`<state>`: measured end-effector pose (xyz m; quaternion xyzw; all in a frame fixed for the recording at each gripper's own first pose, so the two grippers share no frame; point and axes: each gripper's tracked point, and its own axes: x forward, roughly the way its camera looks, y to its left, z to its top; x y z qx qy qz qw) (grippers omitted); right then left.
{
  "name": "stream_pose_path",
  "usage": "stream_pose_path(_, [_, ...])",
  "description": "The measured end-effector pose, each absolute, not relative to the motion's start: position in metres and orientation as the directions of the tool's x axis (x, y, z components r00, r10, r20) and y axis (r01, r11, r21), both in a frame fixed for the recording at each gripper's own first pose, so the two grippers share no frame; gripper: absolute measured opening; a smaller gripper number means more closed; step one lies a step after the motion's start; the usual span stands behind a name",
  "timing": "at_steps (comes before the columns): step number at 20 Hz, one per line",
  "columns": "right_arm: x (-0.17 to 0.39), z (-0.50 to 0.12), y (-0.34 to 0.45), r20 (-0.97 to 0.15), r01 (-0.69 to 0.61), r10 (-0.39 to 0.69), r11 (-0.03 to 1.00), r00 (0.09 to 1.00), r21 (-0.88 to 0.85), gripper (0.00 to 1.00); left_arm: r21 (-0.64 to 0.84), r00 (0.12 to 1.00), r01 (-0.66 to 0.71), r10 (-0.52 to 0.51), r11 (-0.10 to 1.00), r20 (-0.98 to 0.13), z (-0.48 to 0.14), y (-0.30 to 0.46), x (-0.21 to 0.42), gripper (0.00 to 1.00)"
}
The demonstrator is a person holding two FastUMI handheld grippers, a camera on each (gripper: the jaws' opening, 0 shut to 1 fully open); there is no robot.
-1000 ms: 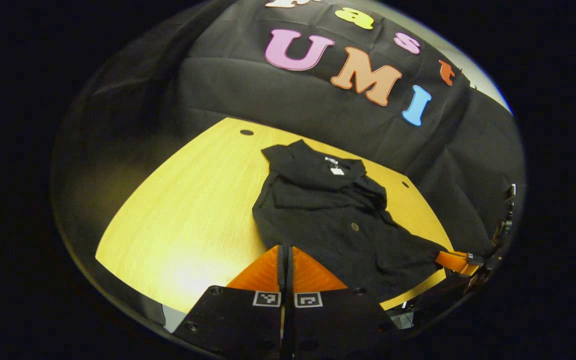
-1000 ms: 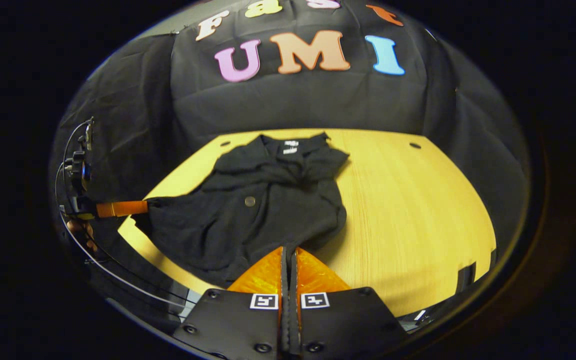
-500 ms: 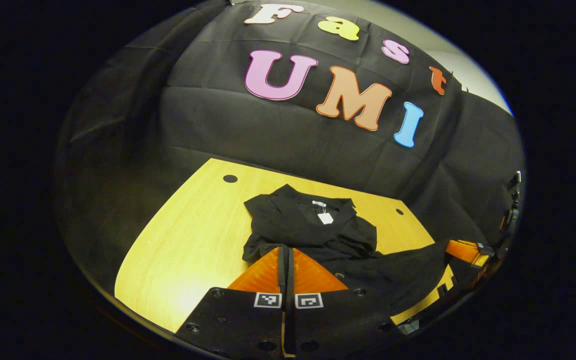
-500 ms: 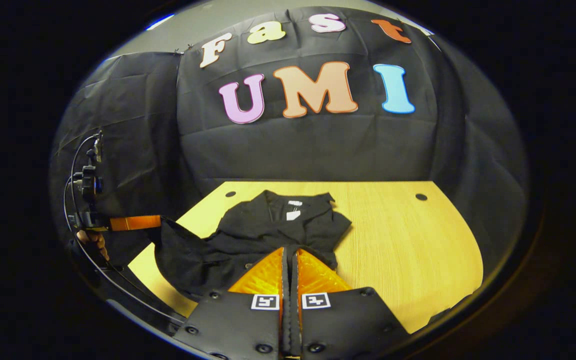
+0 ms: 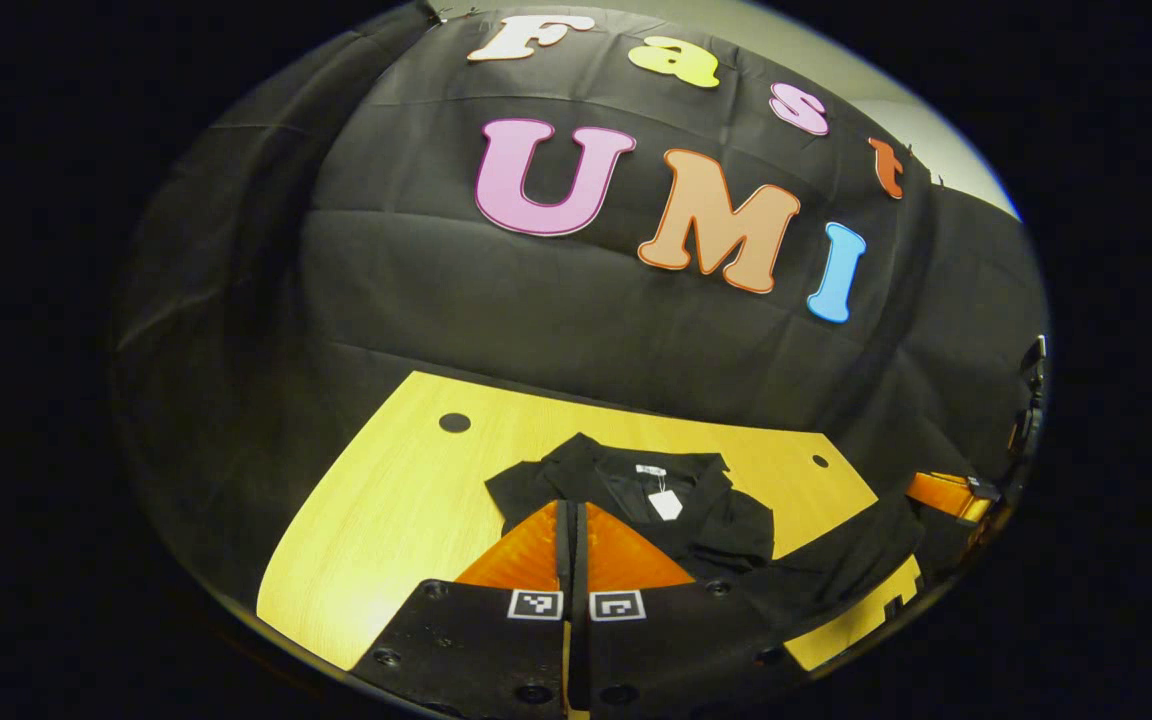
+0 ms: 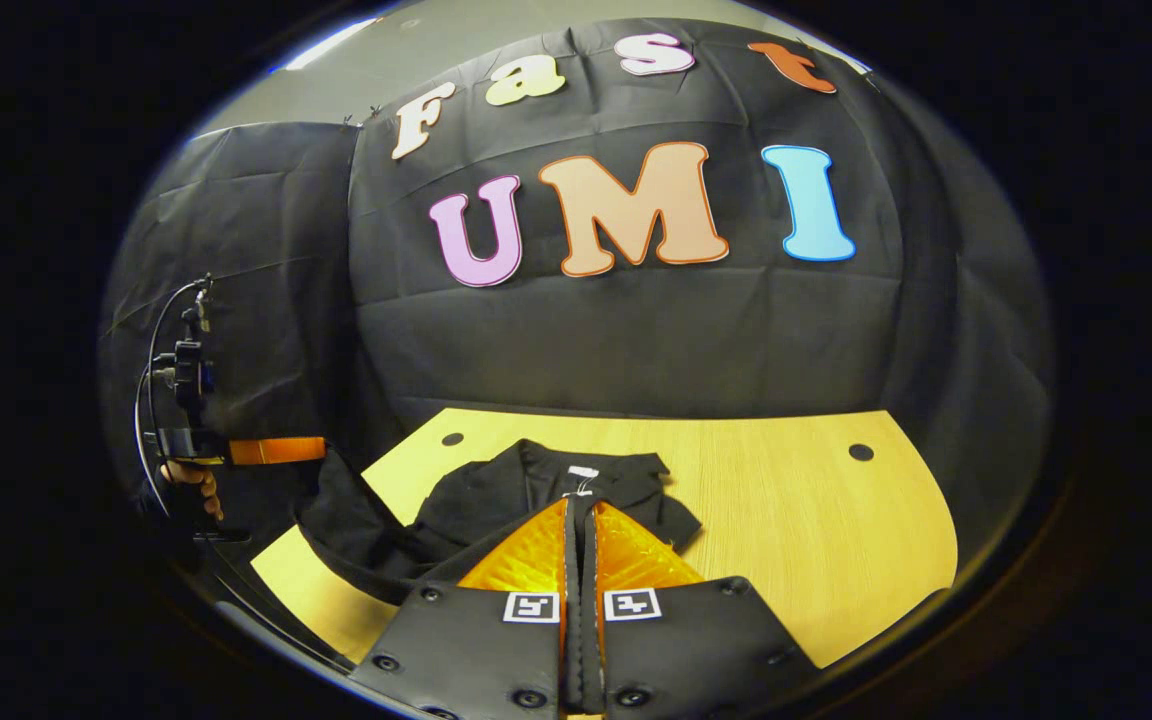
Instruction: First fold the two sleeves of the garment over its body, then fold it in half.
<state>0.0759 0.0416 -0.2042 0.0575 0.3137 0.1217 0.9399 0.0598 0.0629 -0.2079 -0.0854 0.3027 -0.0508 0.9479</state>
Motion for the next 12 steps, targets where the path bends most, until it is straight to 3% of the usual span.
stream_pose_path(12, [0.207,-0.256,0.016,-0.616,-0.177,0.261,0.965,0.744,0.195,0.02,-0.149,0.803,0.011,-0.097,0.989,-0.588,-0.255,0.059,0.181,0.0])
